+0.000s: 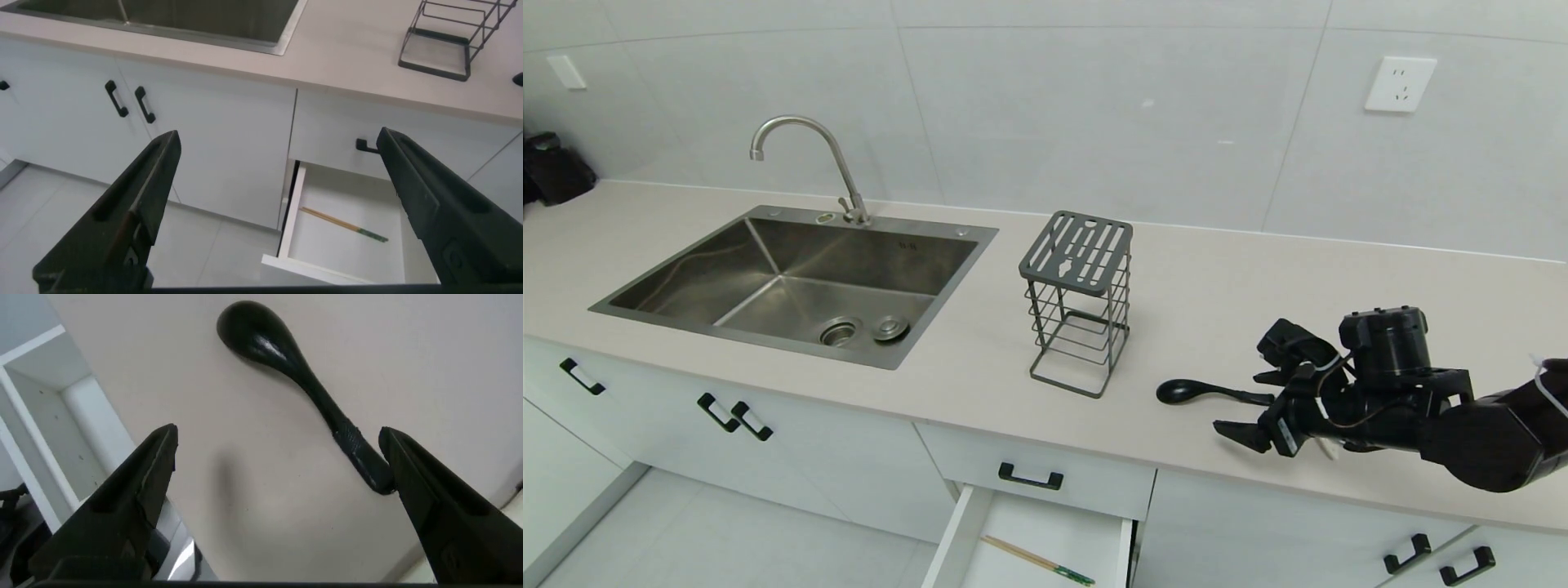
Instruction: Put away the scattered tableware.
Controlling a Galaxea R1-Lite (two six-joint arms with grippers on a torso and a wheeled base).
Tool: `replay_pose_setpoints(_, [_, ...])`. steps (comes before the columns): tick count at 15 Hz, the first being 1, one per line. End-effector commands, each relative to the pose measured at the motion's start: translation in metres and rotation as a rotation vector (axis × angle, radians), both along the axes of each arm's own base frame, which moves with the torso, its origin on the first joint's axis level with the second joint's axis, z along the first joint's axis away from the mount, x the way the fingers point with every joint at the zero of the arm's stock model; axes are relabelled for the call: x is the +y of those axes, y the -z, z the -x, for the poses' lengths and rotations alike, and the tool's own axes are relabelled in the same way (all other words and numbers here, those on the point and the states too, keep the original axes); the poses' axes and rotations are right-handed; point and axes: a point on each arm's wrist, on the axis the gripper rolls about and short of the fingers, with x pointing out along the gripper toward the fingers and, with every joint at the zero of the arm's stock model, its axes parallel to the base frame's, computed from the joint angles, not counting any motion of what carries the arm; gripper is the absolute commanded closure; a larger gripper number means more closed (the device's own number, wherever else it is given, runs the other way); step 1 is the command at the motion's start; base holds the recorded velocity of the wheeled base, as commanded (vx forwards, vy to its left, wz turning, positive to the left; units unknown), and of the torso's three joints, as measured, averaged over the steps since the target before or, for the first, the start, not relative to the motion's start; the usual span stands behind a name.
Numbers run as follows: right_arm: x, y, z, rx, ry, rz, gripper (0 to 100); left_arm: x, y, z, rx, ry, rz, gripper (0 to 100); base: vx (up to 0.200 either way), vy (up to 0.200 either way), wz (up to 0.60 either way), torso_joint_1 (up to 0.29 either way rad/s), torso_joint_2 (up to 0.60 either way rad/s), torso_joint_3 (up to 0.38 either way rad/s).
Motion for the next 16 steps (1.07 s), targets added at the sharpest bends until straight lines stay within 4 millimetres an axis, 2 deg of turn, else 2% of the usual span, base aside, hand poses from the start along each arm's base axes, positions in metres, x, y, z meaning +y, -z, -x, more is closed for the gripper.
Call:
replay_pose_setpoints(1, [0.004, 0.01, -0.012, 0.015, -0.002, 0.004, 0, 0.0, 0.0, 0.0, 0.0, -0.001, 0.0, 0, 0.0, 0.0, 0.0, 0.0, 0.0, 0.0])
replay_pose_setpoints(7, [0.014, 0.021, -0.041, -0.002, 0.031, 0.019, 0, 0.0, 0.0, 0.0, 0.0, -0.001, 0.0, 0, 0.0, 0.0, 0.0, 0.0, 0.0, 0.0])
replay_pose_setpoints(16, [0.026, 0.036, -0.057, 0.021, 0.057, 0.003, 0, 0.0, 0.0, 0.0, 0.0, -0.001, 0.0, 0, 0.0, 0.0, 0.0, 0.0, 0.0, 0.0])
